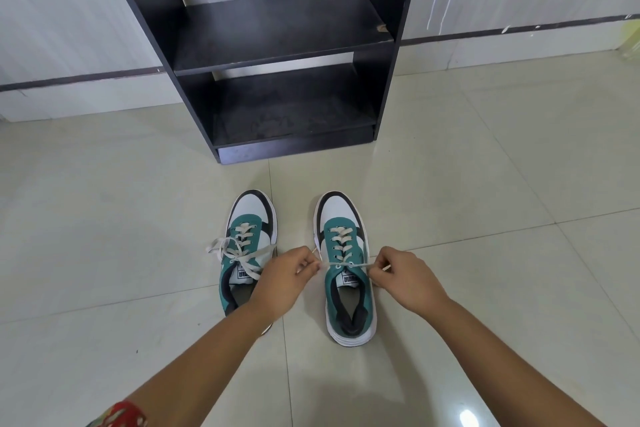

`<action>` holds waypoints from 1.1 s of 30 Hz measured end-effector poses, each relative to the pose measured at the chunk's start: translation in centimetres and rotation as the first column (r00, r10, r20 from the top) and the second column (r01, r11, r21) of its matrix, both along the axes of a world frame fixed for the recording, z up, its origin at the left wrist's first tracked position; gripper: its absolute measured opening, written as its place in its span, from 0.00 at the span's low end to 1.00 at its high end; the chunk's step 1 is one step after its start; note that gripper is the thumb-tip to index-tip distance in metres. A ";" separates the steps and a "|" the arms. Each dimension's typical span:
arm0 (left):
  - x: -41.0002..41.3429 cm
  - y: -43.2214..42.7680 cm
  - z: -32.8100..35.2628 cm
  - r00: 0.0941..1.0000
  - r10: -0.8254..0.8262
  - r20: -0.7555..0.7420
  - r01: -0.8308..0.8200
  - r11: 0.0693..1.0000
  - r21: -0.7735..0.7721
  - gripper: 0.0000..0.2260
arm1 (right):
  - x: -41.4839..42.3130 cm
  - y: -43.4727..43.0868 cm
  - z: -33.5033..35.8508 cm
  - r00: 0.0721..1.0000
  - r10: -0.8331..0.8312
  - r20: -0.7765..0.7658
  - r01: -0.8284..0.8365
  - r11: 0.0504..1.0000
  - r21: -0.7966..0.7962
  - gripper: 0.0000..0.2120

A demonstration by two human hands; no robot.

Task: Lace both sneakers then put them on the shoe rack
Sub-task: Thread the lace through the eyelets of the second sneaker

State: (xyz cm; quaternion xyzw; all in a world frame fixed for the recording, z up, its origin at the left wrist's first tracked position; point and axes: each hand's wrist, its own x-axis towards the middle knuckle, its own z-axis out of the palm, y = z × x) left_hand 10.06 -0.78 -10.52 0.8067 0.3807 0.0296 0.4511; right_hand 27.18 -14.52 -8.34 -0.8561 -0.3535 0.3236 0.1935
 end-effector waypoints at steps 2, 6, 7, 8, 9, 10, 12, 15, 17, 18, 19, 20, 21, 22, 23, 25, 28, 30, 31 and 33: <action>0.1 -0.3 0.4 0.997 0.061 0.046 -0.056 0.994 -0.094 0.11 | 0.1 -0.1 0.3 1.000 0.002 -0.024 -0.001 0.999 0.039 0.12; 1.6 -1.6 2.5 0.954 0.235 0.185 -0.167 0.931 -0.323 0.15 | -0.7 0.7 1.5 0.879 -0.116 -0.463 0.268 0.923 0.277 0.13; 1.9 -1.7 3.0 0.936 0.276 0.218 -0.180 0.908 -0.378 0.15 | -0.9 1.0 1.9 0.824 -0.111 -0.556 0.320 0.901 0.293 0.13; 2.2 -1.7 3.5 0.920 0.310 0.238 -0.189 0.886 -0.425 0.15 | -1.1 1.4 2.2 0.786 -0.100 -0.611 0.352 0.884 0.308 0.13; 2.4 -1.6 4.0 0.906 0.339 0.253 -0.193 0.864 -0.466 0.15 | -1.3 1.6 2.5 0.755 -0.088 -0.650 0.380 0.866 0.324 0.13; 2.5 -1.4 4.5 0.893 0.358 0.272 -0.188 0.846 -0.498 0.14 | -1.4 1.8 2.7 0.728 -0.076 -0.681 0.409 0.845 0.343 0.12; 2.6 -1.1 5.0 0.874 0.358 0.329 -0.150 0.842 -0.518 0.12 | -1.4 2.1 2.9 0.687 -0.051 -0.725 0.459 0.803 0.379 0.10; 2.8 -1.3 4.9 0.887 0.288 0.362 -0.102 0.885 -0.454 0.12 | -1.4 2.2 2.7 0.666 -0.016 -0.745 0.473 0.782 0.406 0.10; 3.0 -1.6 4.7 0.897 0.241 0.371 -0.064 0.901 -0.429 0.12 | -1.5 2.3 2.5 0.675 -0.004 -0.738 0.454 0.791 0.410 0.11; 3.0 -1.8 4.7 0.900 0.213 0.380 -0.036 0.905 -0.423 0.11 | -1.6 2.3 2.3 0.676 0.004 -0.737 0.446 0.794 0.413 0.11; 3.1 -1.9 4.7 0.903 0.186 0.387 -0.008 0.909 -0.417 0.12 | -1.7 2.3 2.2 0.677 0.013 -0.736 0.437 0.797 0.417 0.12; 3.1 -2.0 4.8 0.906 0.156 0.394 0.023 0.910 -0.413 0.12 | -1.8 2.4 2.1 0.676 0.017 -0.737 0.432 0.801 0.415 0.11; 3.1 -2.0 4.7 0.909 0.128 0.396 0.051 0.909 -0.413 0.12 | -1.9 2.4 1.9 0.675 0.012 -0.738 0.431 0.805 0.407 0.10; 3.1 -1.9 4.8 0.910 0.104 0.400 0.082 0.904 -0.420 0.11 | -1.9 2.5 1.7 0.671 -0.004 -0.741 0.437 0.810 0.391 0.08; 3.2 -1.8 4.8 0.911 0.086 0.404 0.109 0.893 -0.437 0.09 | -1.9 2.5 1.5 0.665 -0.023 -0.746 0.447 0.813 0.374 0.08; 3.2 -1.7 4.8 0.917 0.075 0.391 0.136 0.864 -0.485 0.07 | -1.9 2.5 1.3 0.657 -0.036 -0.753 0.453 0.818 0.356 0.10; 3.3 -1.3 4.5 0.941 0.120 0.315 0.094 0.804 -0.587 0.15 | -1.8 2.4 1.5 0.678 0.051 -0.733 0.371 0.837 0.401 0.09; 3.2 -1.0 4.3 0.956 0.123 0.268 0.079 0.767 -0.637 0.12 | -1.9 2.4 1.5 0.689 0.123 -0.715 0.304 0.846 0.439 0.06; 3.2 -0.8 4.2 0.958 0.122 0.260 0.080 0.757 -0.648 0.08 | -2.0 2.4 1.4 0.695 0.143 -0.705 0.280 0.849 0.448 0.05; 3.2 -0.8 4.1 0.954 0.144 0.264 0.066 0.756 -0.652 0.04 | -2.0 2.3 1.3 0.712 0.174 -0.681 0.236 0.854 0.464 0.05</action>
